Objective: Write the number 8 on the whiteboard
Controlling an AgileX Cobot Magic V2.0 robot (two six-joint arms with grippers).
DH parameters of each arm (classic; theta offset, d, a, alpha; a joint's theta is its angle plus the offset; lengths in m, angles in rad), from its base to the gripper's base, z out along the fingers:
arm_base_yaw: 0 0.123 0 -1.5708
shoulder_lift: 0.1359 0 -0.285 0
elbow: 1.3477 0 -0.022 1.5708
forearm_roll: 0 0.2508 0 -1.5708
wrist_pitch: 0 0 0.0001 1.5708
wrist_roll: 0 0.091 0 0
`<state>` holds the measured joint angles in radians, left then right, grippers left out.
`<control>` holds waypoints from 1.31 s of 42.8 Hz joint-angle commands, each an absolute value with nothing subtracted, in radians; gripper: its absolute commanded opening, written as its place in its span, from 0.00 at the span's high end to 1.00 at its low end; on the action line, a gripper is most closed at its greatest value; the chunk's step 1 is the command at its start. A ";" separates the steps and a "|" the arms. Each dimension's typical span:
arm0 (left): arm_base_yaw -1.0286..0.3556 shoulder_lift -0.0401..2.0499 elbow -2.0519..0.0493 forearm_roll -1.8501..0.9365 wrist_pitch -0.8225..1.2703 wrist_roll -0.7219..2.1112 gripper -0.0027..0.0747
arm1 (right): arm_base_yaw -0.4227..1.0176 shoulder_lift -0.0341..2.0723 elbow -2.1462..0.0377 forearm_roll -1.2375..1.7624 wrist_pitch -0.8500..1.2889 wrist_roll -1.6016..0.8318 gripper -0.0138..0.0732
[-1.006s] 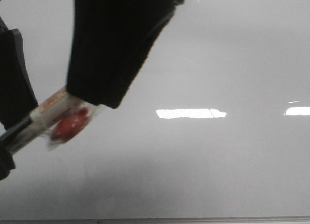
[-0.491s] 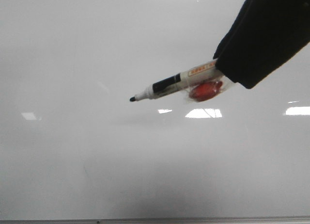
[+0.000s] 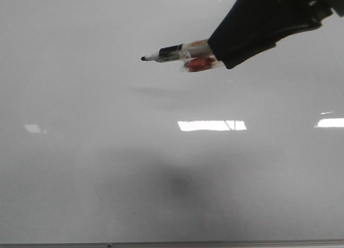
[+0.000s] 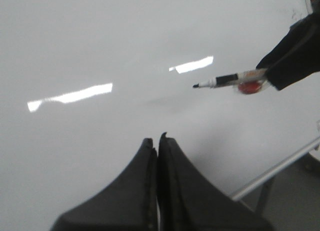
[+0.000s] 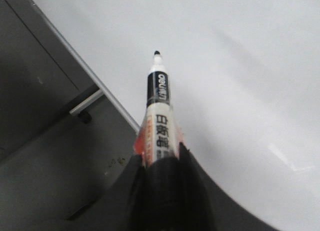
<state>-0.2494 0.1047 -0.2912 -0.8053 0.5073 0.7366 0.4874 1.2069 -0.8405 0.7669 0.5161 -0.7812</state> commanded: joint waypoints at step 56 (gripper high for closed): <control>-0.247 0.060 -0.316 -0.848 0.424 0.728 0.99 | 0.462 1.599 -1.005 0.753 0.476 -0.754 0.91</control>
